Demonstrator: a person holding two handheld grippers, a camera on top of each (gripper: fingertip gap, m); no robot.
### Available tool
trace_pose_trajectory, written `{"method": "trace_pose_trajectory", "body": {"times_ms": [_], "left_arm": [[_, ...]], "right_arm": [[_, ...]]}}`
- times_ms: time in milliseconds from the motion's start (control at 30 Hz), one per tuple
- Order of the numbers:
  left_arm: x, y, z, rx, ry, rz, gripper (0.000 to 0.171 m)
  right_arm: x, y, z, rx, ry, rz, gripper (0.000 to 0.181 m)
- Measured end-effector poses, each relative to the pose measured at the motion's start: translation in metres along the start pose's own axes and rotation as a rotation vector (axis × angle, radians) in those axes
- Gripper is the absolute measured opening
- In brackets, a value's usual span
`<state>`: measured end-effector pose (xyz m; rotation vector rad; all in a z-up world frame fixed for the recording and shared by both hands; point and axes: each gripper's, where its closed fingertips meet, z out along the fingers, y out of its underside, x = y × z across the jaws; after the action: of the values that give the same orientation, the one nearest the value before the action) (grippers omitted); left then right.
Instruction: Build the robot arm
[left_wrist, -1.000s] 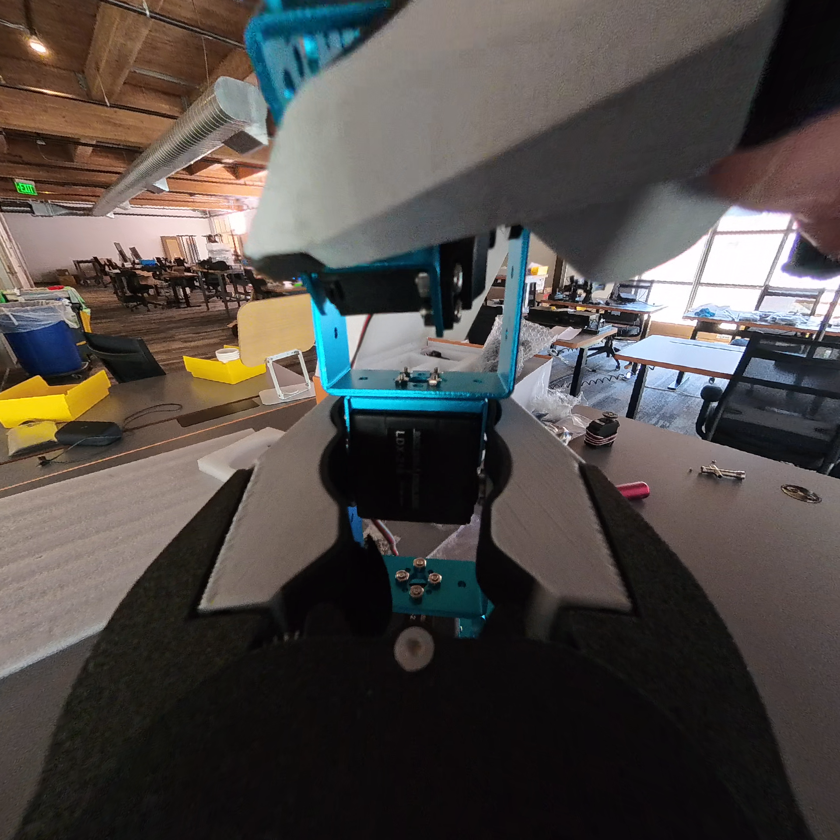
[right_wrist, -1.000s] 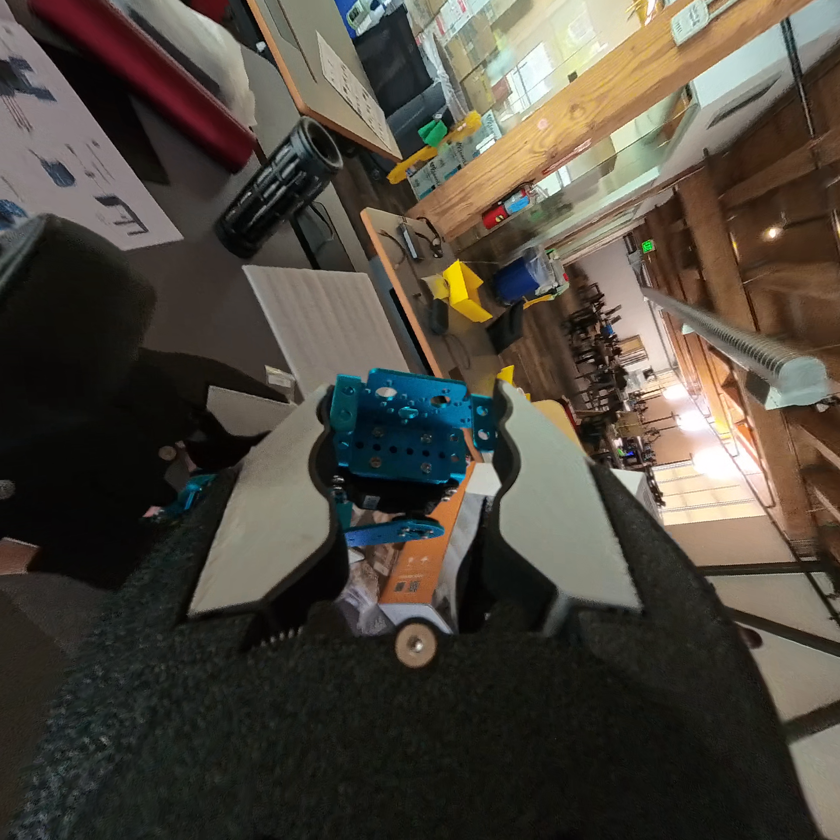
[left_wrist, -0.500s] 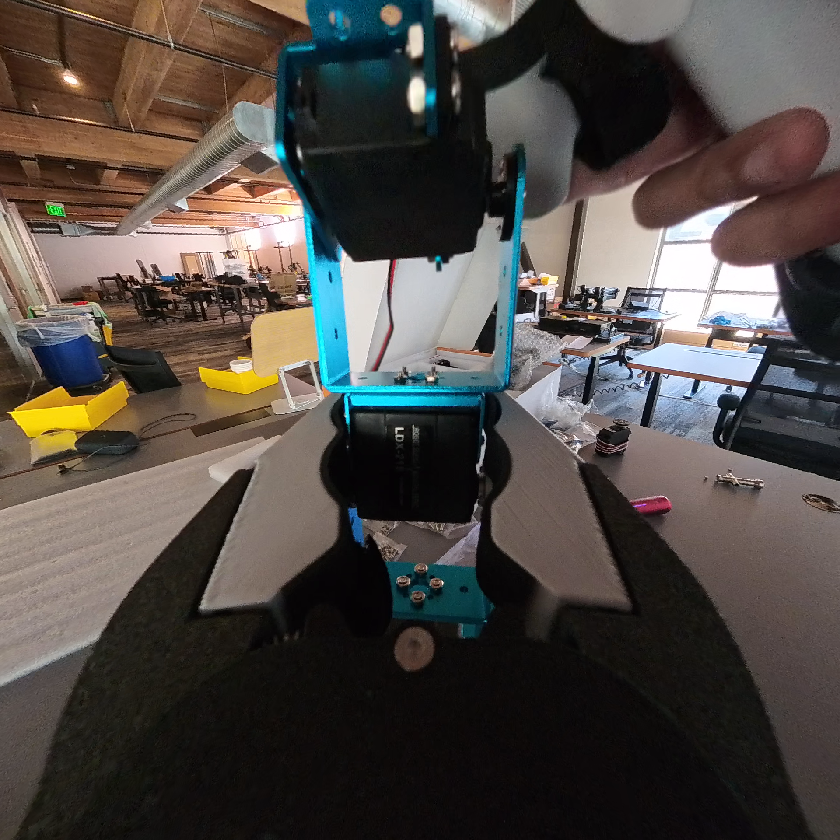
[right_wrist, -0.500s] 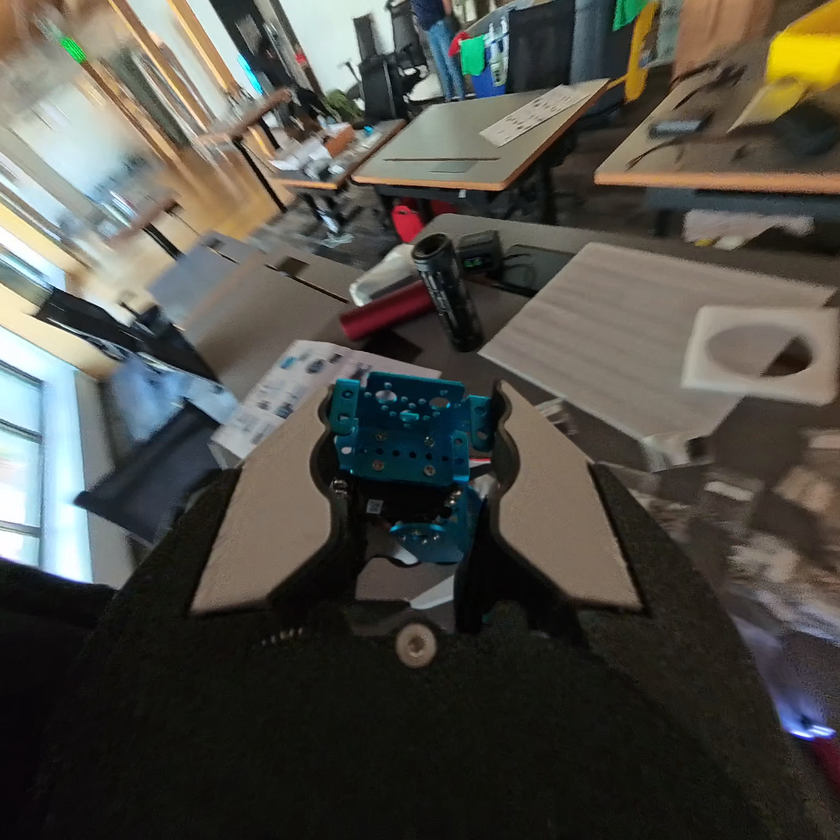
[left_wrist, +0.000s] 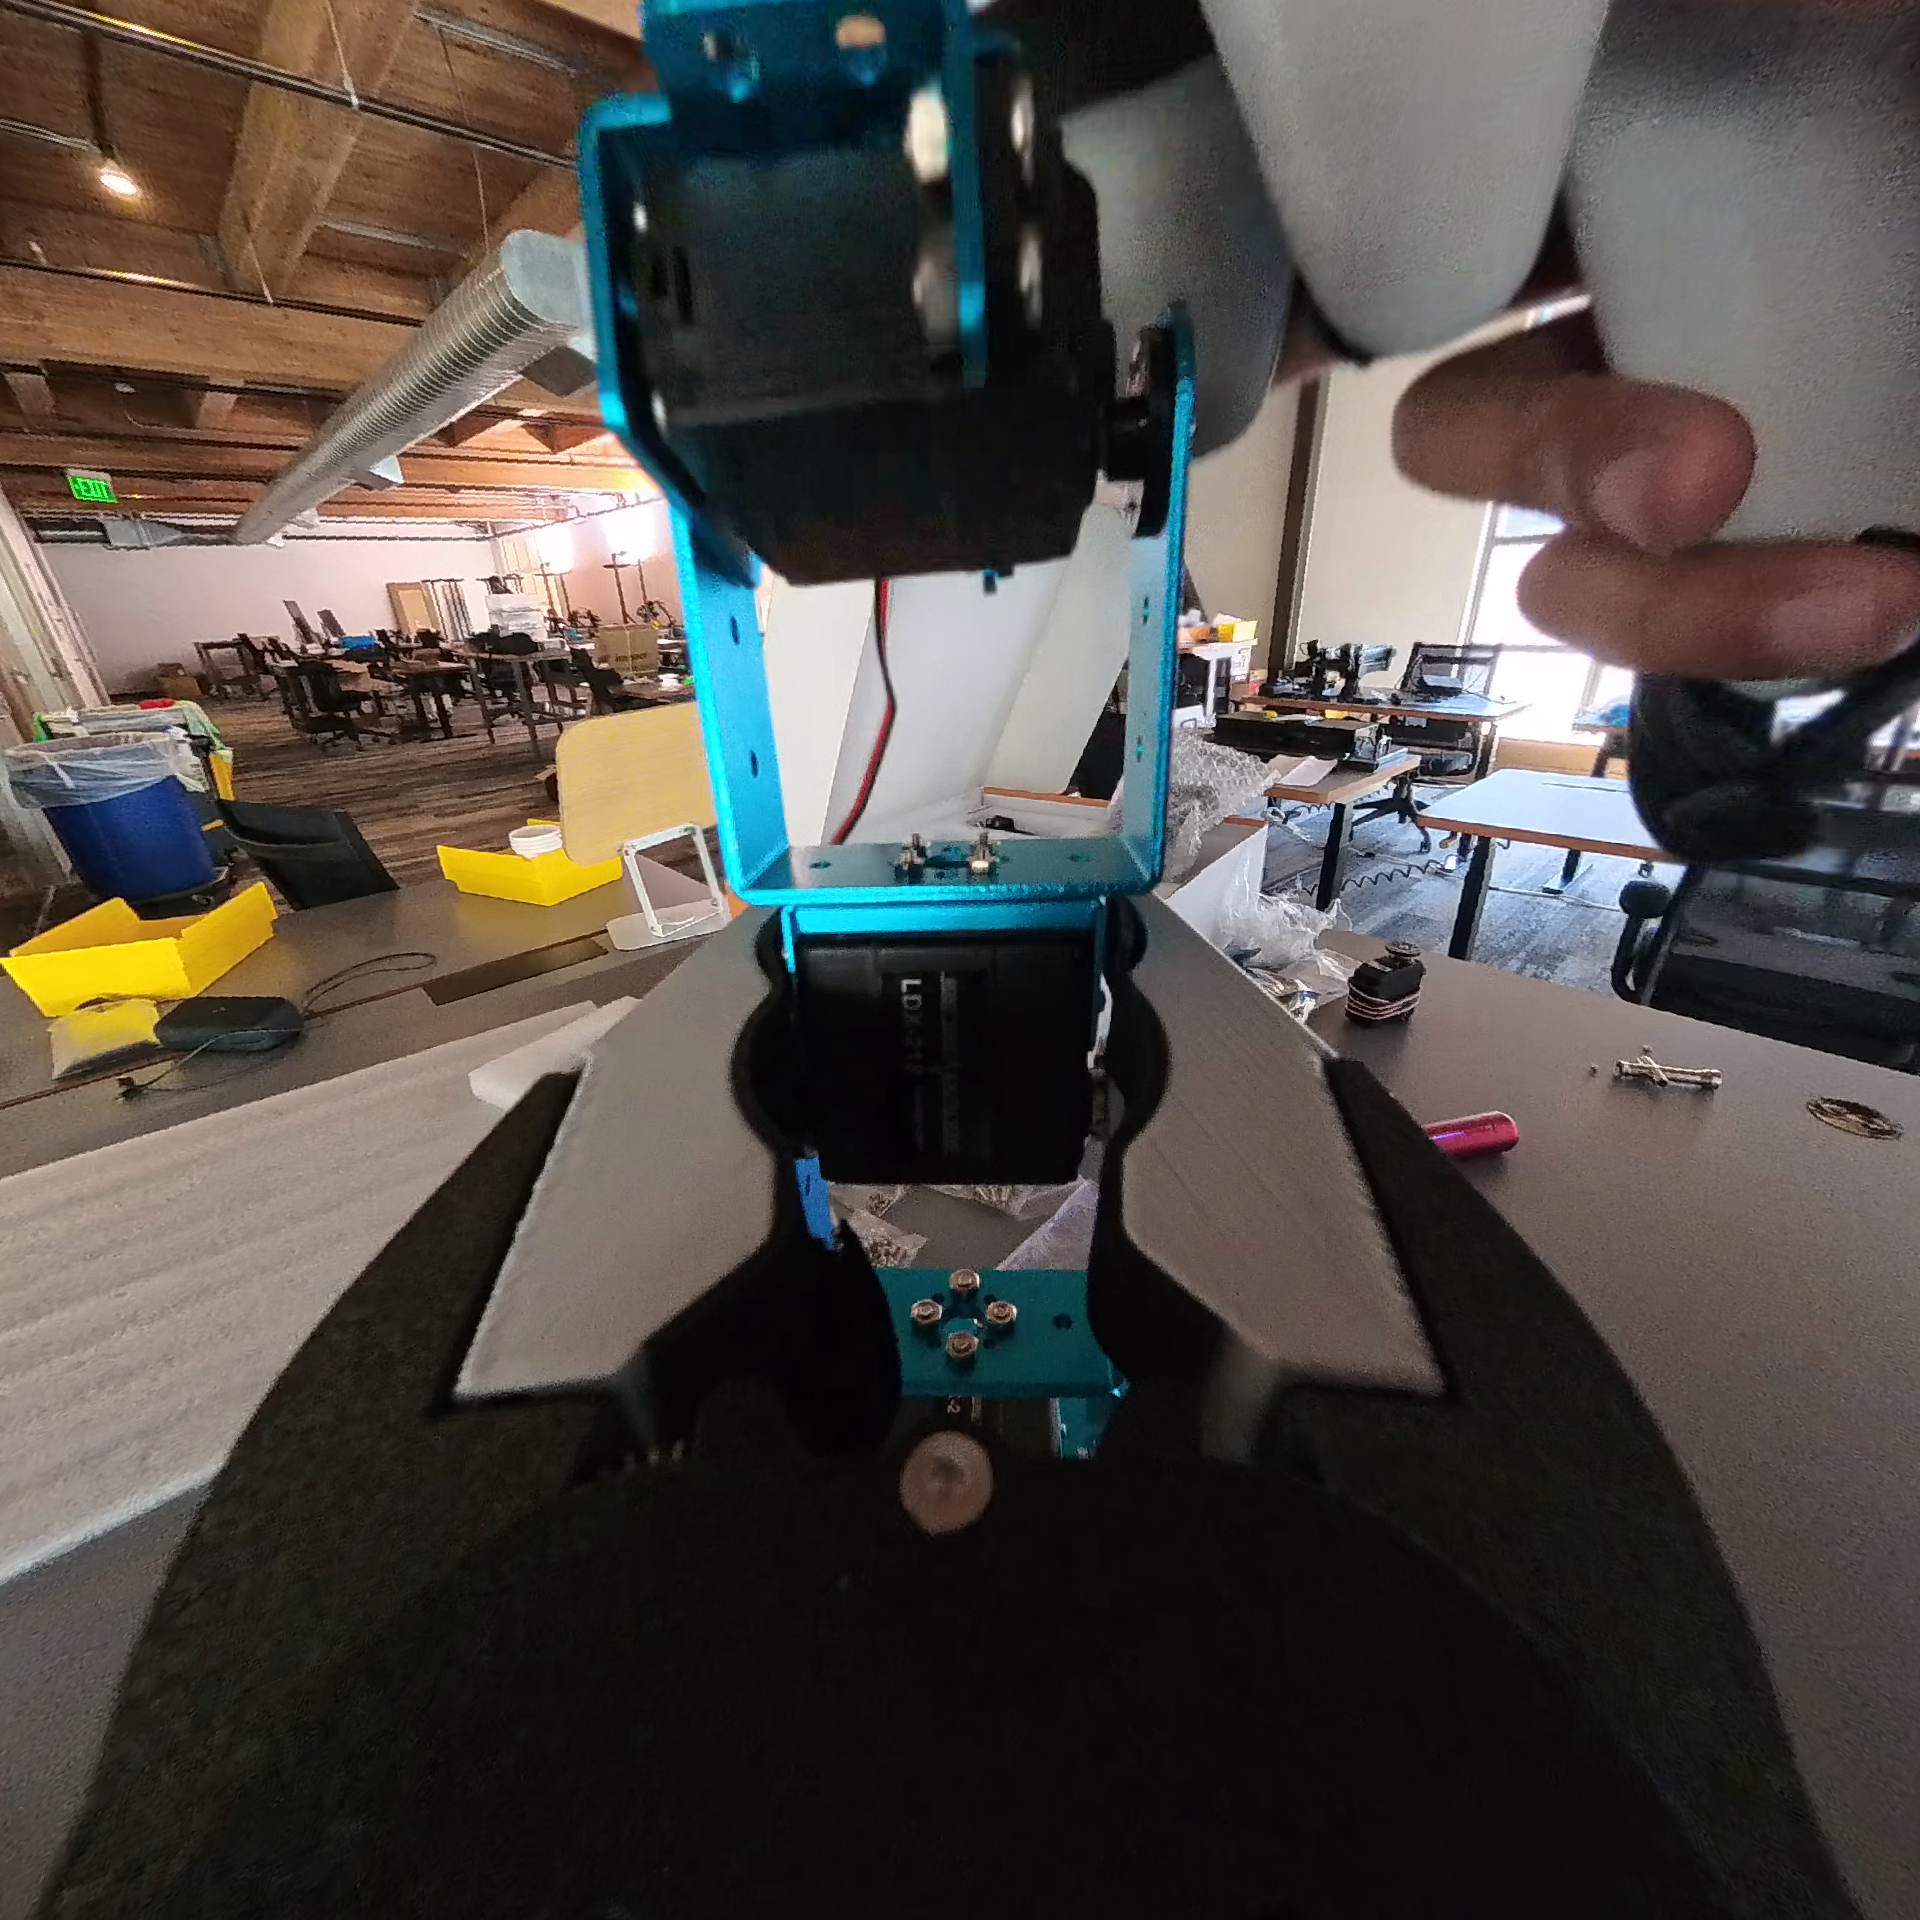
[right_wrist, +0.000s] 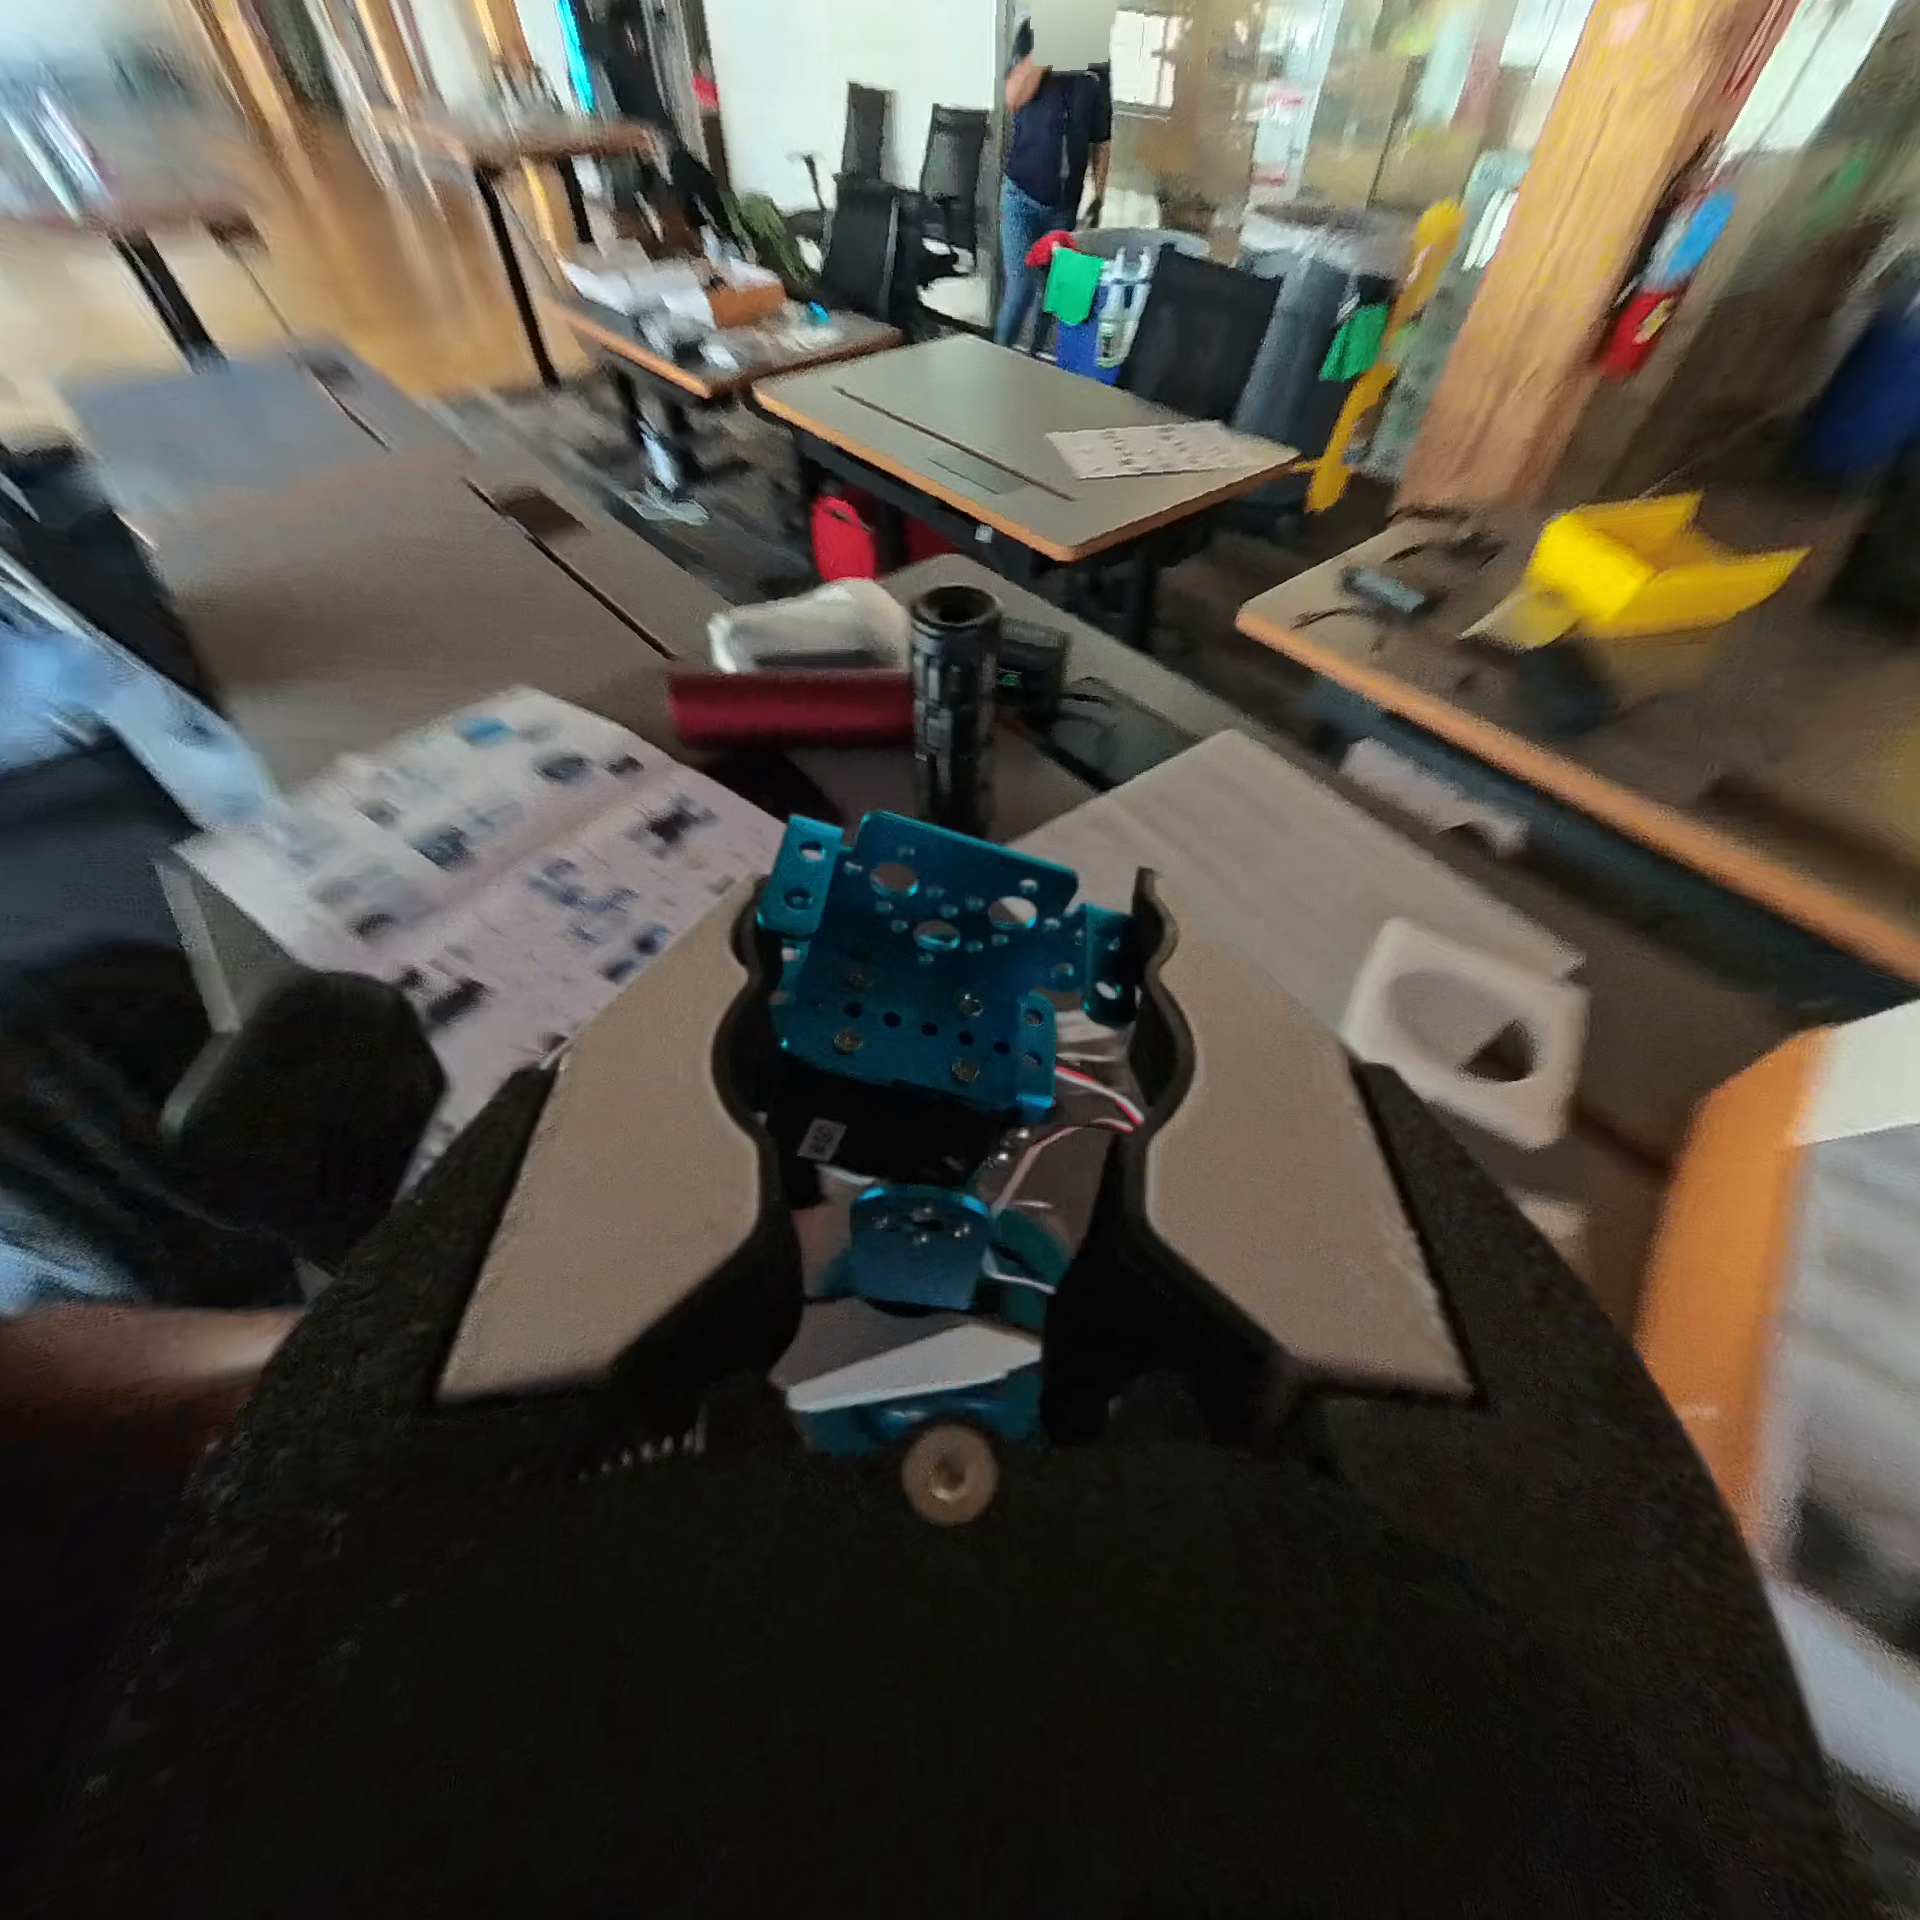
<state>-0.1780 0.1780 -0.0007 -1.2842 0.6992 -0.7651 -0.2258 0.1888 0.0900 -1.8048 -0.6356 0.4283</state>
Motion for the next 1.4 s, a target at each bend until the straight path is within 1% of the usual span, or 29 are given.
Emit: {"method": "trace_pose_trajectory", "body": {"times_ms": [100,167,233,300,367,467,533,667,867,1033,1167,1233,1267,1300,1367,1400], "left_arm": [[0.001,0.000,0.001,0.002,0.012,-0.001,0.057],[0.002,0.000,0.001,0.004,0.018,-0.002,0.057],[0.002,0.000,0.001,0.006,0.023,-0.002,0.057],[0.002,-0.001,0.001,0.010,0.027,-0.002,0.056],[0.003,-0.001,0.001,0.013,0.030,-0.003,0.056],[0.003,-0.001,0.000,0.023,0.032,-0.002,0.056],[0.003,-0.001,0.000,0.023,0.032,-0.002,0.056],[0.003,-0.002,-0.002,0.028,0.030,-0.004,0.056],[0.003,-0.001,-0.001,0.020,0.038,-0.005,0.056],[0.003,-0.001,0.000,0.023,0.044,-0.009,0.056],[0.004,0.000,-0.003,0.007,0.043,-0.024,0.056],[0.004,0.001,-0.006,-0.016,0.045,-0.028,0.056],[0.003,0.001,-0.009,-0.023,0.035,-0.018,0.057],[0.000,0.000,-0.012,-0.024,0.016,-0.015,0.064],[-0.003,-0.002,-0.020,-0.032,0.003,-0.032,0.071],[-0.005,-0.002,-0.025,-0.046,-0.005,-0.036,0.073]], "right_arm": [[-0.008,0.002,0.000,-0.054,0.121,-0.326,0.067],[-0.010,0.004,0.001,-0.102,0.185,-0.451,0.068],[-0.011,0.006,0.001,-0.133,0.214,-0.483,0.068],[-0.008,0.005,0.000,-0.142,0.215,-0.420,0.068],[-0.005,0.004,-0.001,-0.129,0.190,-0.291,0.067],[0.000,0.002,-0.002,-0.093,0.099,-0.050,0.067],[0.001,0.002,-0.003,-0.072,0.061,0.037,0.066],[-0.001,0.001,-0.002,-0.051,0.067,-0.003,0.067],[-0.005,0.002,-0.001,-0.079,0.145,-0.208,0.068],[-0.004,0.003,-0.002,-0.097,0.154,-0.221,0.068],[-0.010,-0.001,-0.005,-0.062,0.116,-0.216,0.070],[-0.015,-0.010,-0.018,0.006,0.068,-0.178,0.076],[-0.018,-0.013,-0.028,0.040,0.031,-0.158,0.076],[-0.017,-0.014,-0.039,0.068,0.010,-0.133,0.075],[-0.006,-0.010,-0.060,0.110,-0.020,-0.074,0.071],[0.003,-0.002,-0.068,0.116,-0.032,-0.032,0.070]]}}
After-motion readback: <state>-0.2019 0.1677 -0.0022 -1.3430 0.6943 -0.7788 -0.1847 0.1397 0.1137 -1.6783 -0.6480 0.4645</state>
